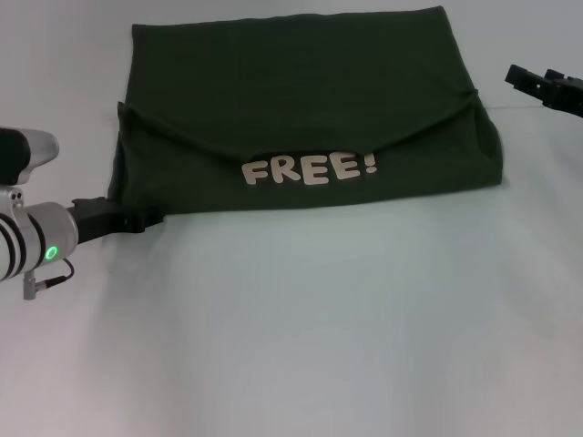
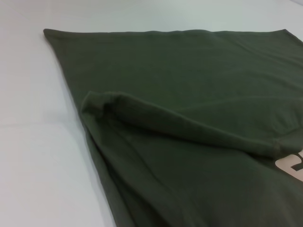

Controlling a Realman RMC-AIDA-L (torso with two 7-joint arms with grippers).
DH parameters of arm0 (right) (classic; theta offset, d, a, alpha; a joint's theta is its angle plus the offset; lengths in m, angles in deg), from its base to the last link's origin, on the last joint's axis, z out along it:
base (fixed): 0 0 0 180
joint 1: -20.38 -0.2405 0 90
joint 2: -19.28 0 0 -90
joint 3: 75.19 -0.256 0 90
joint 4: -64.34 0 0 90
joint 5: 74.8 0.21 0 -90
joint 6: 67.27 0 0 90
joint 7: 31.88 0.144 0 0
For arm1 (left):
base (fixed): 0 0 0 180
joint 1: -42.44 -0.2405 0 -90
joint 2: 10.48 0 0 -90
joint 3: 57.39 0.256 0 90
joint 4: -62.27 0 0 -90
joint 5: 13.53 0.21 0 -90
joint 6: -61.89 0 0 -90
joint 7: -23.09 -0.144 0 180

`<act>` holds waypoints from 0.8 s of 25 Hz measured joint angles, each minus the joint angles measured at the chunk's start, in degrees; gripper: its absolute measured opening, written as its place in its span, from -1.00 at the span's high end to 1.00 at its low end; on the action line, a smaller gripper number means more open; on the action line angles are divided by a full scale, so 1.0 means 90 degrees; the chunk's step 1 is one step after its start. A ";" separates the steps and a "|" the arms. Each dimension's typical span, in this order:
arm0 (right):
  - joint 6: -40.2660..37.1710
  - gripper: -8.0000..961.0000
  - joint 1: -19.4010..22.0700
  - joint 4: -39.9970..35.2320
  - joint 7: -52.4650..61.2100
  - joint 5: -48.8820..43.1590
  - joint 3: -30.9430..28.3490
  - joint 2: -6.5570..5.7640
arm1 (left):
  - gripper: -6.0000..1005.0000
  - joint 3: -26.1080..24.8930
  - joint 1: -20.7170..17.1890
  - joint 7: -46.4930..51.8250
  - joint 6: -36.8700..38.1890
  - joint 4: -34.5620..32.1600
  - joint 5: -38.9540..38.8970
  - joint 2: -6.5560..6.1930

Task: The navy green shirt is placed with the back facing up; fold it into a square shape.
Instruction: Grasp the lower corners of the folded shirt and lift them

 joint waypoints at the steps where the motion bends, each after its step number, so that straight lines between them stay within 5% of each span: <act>1: 0.0004 -0.58 0.0000 0.0000 0.0000 0.0000 0.0000 0.0000 | -0.47 -0.0006 -0.0004 0.0000 -0.0001 -0.0007 0.0000 0.0000; 15: 0.0017 -0.58 0.0000 0.0000 0.0009 0.0000 0.0000 0.0016 | 0.39 -0.0051 -0.0030 -0.0113 -0.0087 -0.0035 0.0001 0.0011; 20: 0.0020 -0.58 0.0000 0.0000 0.0010 0.0000 0.0000 0.0029 | 0.39 -0.0049 -0.0029 -0.0112 -0.0090 -0.0035 0.0000 0.0004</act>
